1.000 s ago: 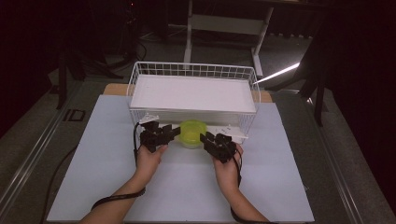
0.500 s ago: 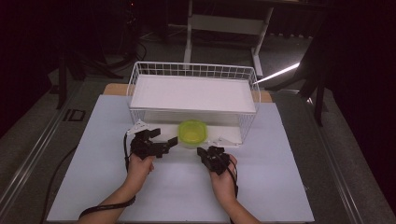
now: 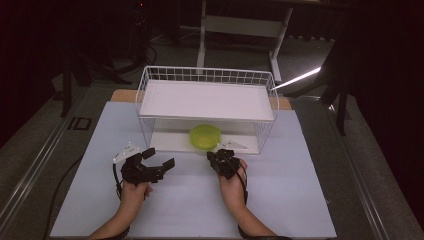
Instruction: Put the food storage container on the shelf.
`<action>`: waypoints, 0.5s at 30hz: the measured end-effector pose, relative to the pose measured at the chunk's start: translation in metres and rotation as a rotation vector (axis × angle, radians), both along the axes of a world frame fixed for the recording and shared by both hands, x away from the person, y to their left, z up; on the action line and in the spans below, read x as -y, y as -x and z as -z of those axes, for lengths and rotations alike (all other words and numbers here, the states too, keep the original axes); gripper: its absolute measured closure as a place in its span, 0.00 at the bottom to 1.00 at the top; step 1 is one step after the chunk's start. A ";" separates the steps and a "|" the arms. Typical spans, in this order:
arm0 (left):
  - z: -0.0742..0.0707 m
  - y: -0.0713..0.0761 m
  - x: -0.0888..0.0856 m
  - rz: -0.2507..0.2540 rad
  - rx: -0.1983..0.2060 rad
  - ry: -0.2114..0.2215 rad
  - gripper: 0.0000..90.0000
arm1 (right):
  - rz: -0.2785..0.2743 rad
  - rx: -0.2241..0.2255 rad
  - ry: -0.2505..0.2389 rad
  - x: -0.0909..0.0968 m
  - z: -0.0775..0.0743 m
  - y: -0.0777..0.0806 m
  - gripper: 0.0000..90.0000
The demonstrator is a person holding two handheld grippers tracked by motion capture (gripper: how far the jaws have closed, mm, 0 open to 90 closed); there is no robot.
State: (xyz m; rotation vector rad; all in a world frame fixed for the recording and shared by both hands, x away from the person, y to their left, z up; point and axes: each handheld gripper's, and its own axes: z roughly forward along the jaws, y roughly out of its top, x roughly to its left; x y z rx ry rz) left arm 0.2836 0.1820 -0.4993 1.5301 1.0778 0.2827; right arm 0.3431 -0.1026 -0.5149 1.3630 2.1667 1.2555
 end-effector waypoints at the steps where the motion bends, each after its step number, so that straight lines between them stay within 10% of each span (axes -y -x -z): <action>1: 0.001 0.001 -0.001 -0.002 0.002 -0.002 0.02 | 0.003 0.004 0.000 -0.001 0.000 -0.002 1.00; 15: -0.002 0.012 0.002 0.003 0.073 -0.076 0.02 | 0.032 -0.013 -0.032 -0.016 0.000 -0.030 0.99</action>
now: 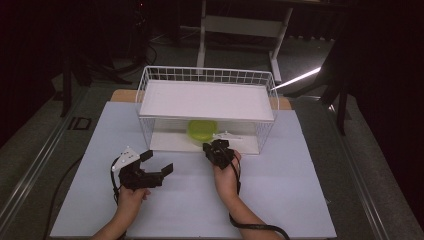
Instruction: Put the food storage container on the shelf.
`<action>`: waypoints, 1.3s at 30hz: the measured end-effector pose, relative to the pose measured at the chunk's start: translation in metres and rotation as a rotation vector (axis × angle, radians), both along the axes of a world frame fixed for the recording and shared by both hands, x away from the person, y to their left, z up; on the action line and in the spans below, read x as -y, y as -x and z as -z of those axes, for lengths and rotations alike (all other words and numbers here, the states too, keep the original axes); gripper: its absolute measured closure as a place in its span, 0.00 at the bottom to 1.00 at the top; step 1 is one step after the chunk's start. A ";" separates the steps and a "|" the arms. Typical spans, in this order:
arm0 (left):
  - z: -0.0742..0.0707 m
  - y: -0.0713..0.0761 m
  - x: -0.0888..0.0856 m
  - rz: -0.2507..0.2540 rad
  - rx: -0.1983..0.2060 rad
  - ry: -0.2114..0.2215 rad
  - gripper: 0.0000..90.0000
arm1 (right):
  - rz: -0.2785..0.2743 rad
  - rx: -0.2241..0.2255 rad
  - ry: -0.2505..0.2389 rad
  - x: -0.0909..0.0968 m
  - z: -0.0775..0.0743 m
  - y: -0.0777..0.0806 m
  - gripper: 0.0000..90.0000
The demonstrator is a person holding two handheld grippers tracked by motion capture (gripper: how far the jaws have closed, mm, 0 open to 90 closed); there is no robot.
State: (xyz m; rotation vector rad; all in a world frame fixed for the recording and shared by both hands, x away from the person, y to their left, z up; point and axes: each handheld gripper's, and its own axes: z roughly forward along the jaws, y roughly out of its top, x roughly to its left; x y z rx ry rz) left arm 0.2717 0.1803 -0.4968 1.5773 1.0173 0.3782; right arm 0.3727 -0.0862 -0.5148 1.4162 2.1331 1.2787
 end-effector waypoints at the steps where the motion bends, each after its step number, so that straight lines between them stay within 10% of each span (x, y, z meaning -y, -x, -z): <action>1: -0.001 0.001 0.000 0.003 0.006 -0.004 0.02 | 0.002 0.003 0.000 -0.001 0.000 -0.002 0.99; 14: -0.002 0.001 0.005 0.040 0.021 -0.007 0.02 | 0.003 -0.002 0.041 -0.012 -0.002 -0.022 0.99; 27: -0.009 -0.003 0.007 0.167 0.045 -0.039 0.02 | -0.051 0.015 0.006 0.003 -0.009 0.012 0.93; 33: -0.015 -0.001 0.007 0.192 0.040 -0.023 0.02 | -0.117 0.038 0.005 0.014 -0.018 0.035 0.73; 39: -0.020 0.005 0.005 0.224 0.033 0.009 0.02 | -0.195 0.069 -0.011 0.020 -0.026 0.056 0.33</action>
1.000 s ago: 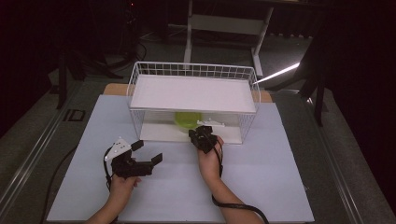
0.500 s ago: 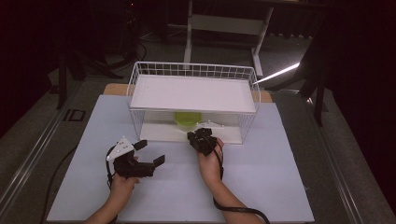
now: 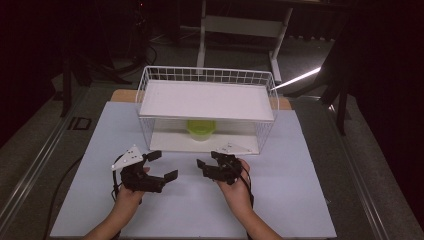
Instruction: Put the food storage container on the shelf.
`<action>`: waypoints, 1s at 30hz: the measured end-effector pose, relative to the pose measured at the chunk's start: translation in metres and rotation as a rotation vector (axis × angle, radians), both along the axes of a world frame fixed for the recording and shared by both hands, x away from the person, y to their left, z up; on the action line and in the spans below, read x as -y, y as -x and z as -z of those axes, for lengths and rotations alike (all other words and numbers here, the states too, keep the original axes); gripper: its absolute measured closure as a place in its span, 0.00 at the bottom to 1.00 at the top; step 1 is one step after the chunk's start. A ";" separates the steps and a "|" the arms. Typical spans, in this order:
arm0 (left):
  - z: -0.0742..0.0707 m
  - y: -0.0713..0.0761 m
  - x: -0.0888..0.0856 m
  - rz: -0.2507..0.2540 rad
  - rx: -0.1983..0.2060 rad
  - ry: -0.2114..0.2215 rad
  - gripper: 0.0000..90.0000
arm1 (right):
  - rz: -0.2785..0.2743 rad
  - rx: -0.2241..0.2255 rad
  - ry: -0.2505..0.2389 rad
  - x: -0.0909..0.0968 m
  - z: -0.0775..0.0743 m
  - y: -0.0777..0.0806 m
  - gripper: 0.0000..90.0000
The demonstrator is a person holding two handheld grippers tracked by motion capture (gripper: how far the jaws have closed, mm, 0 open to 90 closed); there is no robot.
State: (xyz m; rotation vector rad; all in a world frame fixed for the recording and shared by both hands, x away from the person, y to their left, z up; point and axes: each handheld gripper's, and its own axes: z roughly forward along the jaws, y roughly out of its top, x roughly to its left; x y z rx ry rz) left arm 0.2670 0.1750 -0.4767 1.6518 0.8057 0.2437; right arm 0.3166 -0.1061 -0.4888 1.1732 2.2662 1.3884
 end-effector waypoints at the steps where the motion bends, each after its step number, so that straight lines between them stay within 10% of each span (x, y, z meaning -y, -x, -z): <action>1: -0.001 0.001 -0.001 0.004 0.002 -0.005 0.02 | -0.013 -0.007 -0.001 0.001 -0.001 0.003 0.30; 7: -0.006 0.008 -0.007 0.020 -0.004 -0.001 0.02 | -0.092 0.019 -0.005 0.013 -0.008 0.017 0.16; 30: 0.005 0.035 -0.051 -0.012 -0.030 -0.040 0.02 | -0.043 0.082 -0.040 0.081 -0.019 0.056 0.17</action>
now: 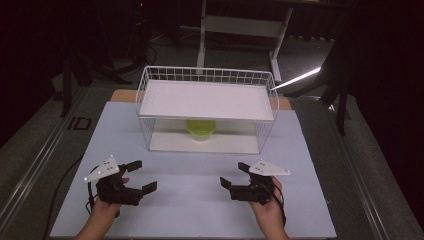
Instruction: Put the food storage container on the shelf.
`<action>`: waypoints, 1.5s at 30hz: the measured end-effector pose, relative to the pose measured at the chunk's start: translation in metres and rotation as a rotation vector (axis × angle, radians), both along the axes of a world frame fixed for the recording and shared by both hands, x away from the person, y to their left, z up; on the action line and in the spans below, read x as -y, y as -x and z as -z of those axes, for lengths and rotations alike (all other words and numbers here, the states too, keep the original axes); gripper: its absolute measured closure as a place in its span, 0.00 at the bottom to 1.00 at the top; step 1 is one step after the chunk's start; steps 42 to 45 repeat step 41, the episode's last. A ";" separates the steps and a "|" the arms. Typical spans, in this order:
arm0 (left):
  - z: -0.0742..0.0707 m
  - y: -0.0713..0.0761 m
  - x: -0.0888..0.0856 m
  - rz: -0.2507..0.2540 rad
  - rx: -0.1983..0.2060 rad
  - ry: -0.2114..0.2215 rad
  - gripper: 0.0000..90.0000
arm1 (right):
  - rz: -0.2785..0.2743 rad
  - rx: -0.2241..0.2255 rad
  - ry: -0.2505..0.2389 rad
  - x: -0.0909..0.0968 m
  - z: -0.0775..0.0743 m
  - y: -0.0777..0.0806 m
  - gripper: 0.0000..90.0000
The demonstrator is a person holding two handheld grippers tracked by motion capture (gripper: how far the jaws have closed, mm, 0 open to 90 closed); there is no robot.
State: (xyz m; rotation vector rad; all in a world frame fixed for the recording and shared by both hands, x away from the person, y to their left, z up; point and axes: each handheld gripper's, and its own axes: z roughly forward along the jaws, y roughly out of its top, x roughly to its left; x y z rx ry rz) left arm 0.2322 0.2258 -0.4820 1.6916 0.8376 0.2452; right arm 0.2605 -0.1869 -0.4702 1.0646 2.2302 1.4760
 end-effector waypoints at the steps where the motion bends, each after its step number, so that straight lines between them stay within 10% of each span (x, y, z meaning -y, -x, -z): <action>1: 0.001 0.001 -0.001 0.001 -0.002 -0.001 0.02 | 0.006 -0.001 0.002 0.004 0.000 0.002 0.17; 22: 0.010 0.022 -0.022 -0.036 -0.022 -0.007 0.02 | 0.026 0.044 0.059 0.044 0.001 0.034 0.17; 45: 0.015 0.025 -0.024 -0.068 0.038 -0.028 0.02 | 0.044 0.053 0.076 0.058 0.017 0.024 0.17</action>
